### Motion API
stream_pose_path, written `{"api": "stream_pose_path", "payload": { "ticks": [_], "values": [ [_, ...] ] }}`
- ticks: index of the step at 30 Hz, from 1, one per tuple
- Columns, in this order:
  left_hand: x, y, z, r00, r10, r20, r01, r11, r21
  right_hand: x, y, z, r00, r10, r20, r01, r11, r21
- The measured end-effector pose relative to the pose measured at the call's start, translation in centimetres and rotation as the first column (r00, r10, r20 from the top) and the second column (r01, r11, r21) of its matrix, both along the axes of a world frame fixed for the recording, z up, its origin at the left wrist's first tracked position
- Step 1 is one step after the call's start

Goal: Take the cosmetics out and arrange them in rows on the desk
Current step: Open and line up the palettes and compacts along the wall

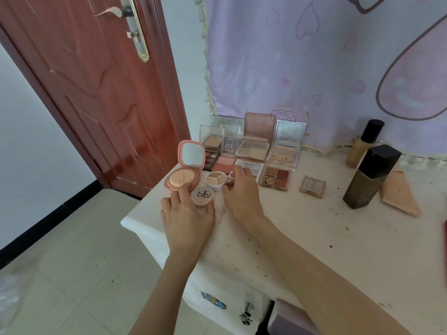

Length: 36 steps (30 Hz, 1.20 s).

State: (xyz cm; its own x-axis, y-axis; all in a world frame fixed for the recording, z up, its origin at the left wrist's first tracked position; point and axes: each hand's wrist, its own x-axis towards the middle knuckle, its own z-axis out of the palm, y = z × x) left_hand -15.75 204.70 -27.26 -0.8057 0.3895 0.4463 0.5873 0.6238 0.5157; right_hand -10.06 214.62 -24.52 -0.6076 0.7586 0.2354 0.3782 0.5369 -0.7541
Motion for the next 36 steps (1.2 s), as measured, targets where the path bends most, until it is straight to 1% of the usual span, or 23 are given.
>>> {"api": "stream_pose_path", "payload": {
  "ticks": [4,12,14,16,18,20,22,24,26,30,33,36],
  "values": [
    [0.0,-0.1,0.0,1.000,0.006,0.021,-0.005,1.000,-0.005,-0.6,-0.1,-0.2,0.998,0.010,-0.056,-0.012,0.999,-0.039],
    [0.2,-0.1,0.4,1.000,-0.018,0.016,0.019,1.000,-0.014,0.6,0.2,-0.4,0.995,0.065,-0.078,-0.072,0.994,-0.078],
    [0.2,-0.1,0.5,0.999,-0.034,-0.002,0.034,0.999,-0.003,1.2,0.2,-0.4,0.992,0.070,-0.106,-0.075,0.996,-0.039],
    [0.4,-0.2,0.6,0.995,-0.078,-0.059,0.080,0.997,0.025,1.9,0.7,-0.3,0.993,0.040,-0.111,-0.032,0.997,0.076],
    [0.6,-0.2,0.6,0.970,-0.185,-0.161,0.189,0.982,0.008,2.7,1.9,0.1,1.000,-0.007,-0.029,0.014,0.970,0.241],
    [0.8,0.2,0.6,0.904,-0.359,-0.233,0.350,0.933,-0.080,3.2,3.7,0.6,0.989,-0.053,0.140,-0.002,0.931,0.366],
    [1.1,1.0,0.6,0.832,-0.510,-0.220,0.486,0.860,-0.157,3.6,5.4,1.3,0.948,-0.075,0.310,-0.058,0.916,0.398],
    [1.6,2.1,0.7,0.789,-0.591,-0.170,0.562,0.805,-0.189,3.6,6.7,2.0,0.903,-0.058,0.426,-0.119,0.918,0.377],
    [2.1,3.2,0.7,0.774,-0.620,-0.129,0.585,0.778,-0.228,3.5,7.6,2.6,0.866,-0.016,0.500,-0.177,0.925,0.336],
    [2.1,4.4,0.7,0.793,-0.602,-0.089,0.553,0.775,-0.306,3.1,8.3,3.1,0.794,0.048,0.606,-0.289,0.907,0.307],
    [2.2,4.4,0.8,0.796,-0.604,-0.034,0.552,0.749,-0.366,3.0,8.6,3.1,0.769,0.088,0.633,-0.343,0.893,0.292],
    [2.3,4.4,0.8,0.815,-0.579,-0.002,0.537,0.757,-0.373,2.9,9.0,3.3,0.757,0.099,0.646,-0.364,0.885,0.290]
  ]
}}
